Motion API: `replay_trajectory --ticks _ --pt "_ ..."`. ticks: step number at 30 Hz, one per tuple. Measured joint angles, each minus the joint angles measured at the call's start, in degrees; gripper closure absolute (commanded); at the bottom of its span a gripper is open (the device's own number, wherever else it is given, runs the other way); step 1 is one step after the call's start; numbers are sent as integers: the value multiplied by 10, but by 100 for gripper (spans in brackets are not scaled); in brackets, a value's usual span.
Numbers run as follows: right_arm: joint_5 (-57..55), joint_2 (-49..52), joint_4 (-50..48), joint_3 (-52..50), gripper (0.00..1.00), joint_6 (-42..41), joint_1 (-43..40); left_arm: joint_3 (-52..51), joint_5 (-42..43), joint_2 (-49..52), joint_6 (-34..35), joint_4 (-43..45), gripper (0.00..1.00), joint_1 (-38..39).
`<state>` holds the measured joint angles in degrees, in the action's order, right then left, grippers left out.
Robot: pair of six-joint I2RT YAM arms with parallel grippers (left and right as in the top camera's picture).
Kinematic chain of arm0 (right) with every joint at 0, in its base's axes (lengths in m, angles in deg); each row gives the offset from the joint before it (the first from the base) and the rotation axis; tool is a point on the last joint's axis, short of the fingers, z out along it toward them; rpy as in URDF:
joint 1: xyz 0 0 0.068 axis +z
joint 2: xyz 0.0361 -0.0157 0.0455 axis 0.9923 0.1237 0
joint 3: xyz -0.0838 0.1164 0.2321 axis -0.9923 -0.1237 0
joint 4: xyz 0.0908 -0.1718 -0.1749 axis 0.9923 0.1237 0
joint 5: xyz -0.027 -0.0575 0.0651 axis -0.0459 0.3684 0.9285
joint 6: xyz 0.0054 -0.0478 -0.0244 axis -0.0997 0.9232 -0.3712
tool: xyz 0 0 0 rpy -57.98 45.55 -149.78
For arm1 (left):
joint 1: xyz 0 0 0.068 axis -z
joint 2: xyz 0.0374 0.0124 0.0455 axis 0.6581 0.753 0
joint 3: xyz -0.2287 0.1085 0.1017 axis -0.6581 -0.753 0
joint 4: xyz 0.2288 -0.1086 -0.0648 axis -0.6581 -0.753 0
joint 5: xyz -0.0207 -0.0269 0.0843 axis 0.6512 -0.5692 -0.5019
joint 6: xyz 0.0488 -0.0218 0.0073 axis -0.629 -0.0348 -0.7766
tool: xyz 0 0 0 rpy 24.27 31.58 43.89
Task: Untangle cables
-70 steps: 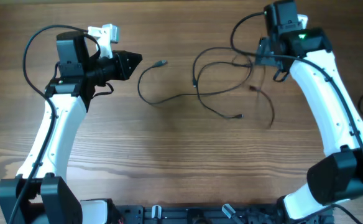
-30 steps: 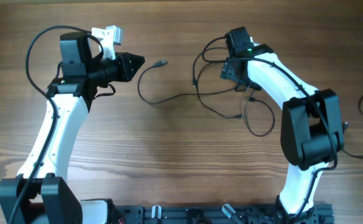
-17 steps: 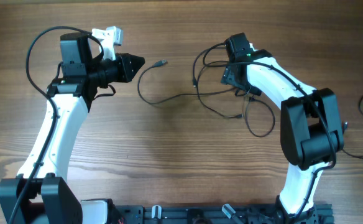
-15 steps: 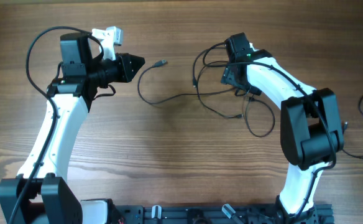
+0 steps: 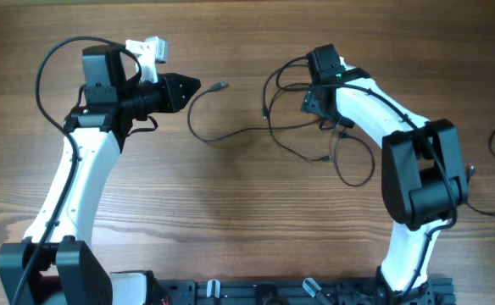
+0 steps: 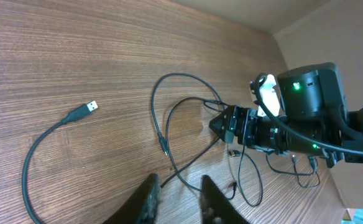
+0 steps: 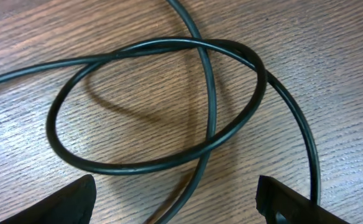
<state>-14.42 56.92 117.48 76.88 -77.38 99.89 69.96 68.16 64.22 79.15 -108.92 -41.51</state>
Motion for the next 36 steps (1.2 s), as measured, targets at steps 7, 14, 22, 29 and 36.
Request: replay_trajectory --ticks 7,14,22,29,36 --pt "0 6 -10 0 27 0 0 0 0 0 -1 -2 0 0" --pt "0 6 -10 0 39 -2 0 0 0 0 0 -12 0 0" --pt "2 6 -10 0 51 -5 0 0 0 0 0 -33 0 0" --pt "2 13 -5 0 49 -11 0 0 0 0 0 -34 0 0" --pt "2 17 -11 0 96 -20 0 0 0 0 -6 -37 0 0"
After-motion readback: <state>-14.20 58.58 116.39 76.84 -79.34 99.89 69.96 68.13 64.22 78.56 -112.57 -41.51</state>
